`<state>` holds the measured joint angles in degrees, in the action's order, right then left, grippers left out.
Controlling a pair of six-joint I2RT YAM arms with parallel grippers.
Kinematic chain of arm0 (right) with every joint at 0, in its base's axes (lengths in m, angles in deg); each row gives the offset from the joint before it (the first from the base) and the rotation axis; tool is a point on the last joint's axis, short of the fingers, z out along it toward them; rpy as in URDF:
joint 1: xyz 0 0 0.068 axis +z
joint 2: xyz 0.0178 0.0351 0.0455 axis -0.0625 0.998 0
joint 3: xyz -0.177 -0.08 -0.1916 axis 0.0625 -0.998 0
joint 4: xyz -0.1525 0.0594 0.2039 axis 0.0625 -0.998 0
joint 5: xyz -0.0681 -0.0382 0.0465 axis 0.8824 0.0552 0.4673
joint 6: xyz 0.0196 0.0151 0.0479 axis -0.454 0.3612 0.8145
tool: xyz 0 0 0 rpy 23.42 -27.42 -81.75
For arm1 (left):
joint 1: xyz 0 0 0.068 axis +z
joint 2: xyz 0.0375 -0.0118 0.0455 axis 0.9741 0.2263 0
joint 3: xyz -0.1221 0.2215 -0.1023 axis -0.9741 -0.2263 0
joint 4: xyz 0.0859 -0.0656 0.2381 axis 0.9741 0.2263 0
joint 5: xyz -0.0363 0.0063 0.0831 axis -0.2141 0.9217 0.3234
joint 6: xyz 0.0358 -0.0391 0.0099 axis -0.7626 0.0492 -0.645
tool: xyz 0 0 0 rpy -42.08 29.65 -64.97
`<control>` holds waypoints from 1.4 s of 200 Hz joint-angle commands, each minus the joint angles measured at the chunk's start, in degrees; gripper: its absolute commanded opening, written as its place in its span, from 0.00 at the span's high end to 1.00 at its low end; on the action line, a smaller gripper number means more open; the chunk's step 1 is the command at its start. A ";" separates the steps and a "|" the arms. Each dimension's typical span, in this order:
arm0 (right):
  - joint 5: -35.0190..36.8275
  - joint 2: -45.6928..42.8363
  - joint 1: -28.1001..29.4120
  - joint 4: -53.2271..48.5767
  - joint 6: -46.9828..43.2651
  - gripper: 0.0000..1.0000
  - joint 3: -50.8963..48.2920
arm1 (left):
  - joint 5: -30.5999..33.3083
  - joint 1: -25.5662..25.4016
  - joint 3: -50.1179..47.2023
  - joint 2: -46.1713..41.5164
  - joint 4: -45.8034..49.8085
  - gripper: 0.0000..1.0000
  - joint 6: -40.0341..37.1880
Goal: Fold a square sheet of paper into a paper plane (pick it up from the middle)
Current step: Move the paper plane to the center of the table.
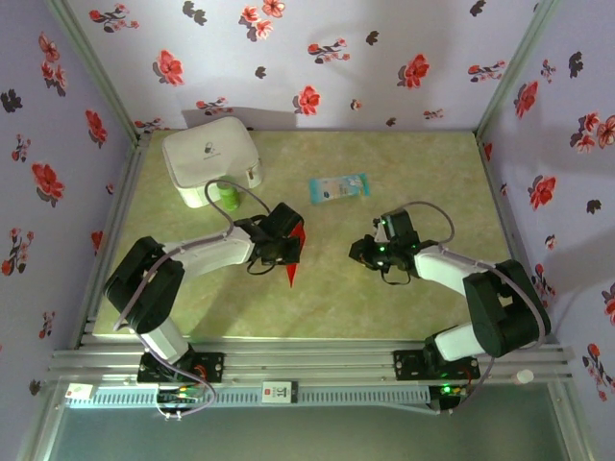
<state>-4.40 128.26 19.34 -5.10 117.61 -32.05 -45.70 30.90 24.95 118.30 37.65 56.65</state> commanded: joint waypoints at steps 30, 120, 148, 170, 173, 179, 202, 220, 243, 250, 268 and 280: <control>-3.56 -0.98 3.07 2.96 0.41 0.76 2.30 | 1.46 -0.57 2.95 2.43 4.05 0.94 -1.78; -2.51 -0.33 3.41 2.22 0.62 0.74 1.99 | 0.51 -0.67 2.17 4.16 2.56 0.92 -1.51; -1.95 -0.16 3.37 0.60 -0.25 0.74 2.65 | 0.43 -0.66 2.26 5.00 2.51 0.91 -1.35; -1.62 -0.18 3.37 -0.05 -0.66 0.74 2.69 | 0.14 -0.69 2.17 5.31 2.14 0.90 -1.31; -1.57 -0.19 3.41 -0.09 -0.66 0.73 2.67 | 0.09 -0.74 2.10 5.37 2.14 0.90 -1.35; -1.56 -0.24 3.37 -0.20 -0.74 0.74 2.69 | 0.13 -0.69 2.08 5.33 1.96 0.90 -1.25; -1.45 -0.23 3.36 -0.29 -0.79 0.73 2.72 | 0.08 -0.79 2.05 5.26 1.65 0.88 -1.34; -1.46 -0.09 3.45 -0.38 -0.83 0.73 2.68 | -0.09 -0.78 2.17 5.39 1.50 0.88 -1.36; -1.45 0.22 3.36 -0.47 -0.98 0.73 2.79 | -0.23 -0.85 2.17 5.43 1.45 0.87 -1.60; -1.45 0.33 3.41 -0.55 -1.01 0.73 2.85 | -0.28 -0.96 2.16 5.63 1.41 0.86 -1.57; -1.50 0.51 3.36 -0.64 -1.16 0.73 2.87 | -0.20 -1.02 2.24 5.87 1.54 0.86 -1.70; -1.48 0.58 3.38 -0.64 -1.18 0.73 2.84 | -0.24 -1.16 2.34 6.11 1.65 0.86 -1.79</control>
<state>-6.87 128.28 22.42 -4.20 117.74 -30.57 -45.62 30.51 26.63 123.09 38.85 55.80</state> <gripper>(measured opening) 0.271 0.136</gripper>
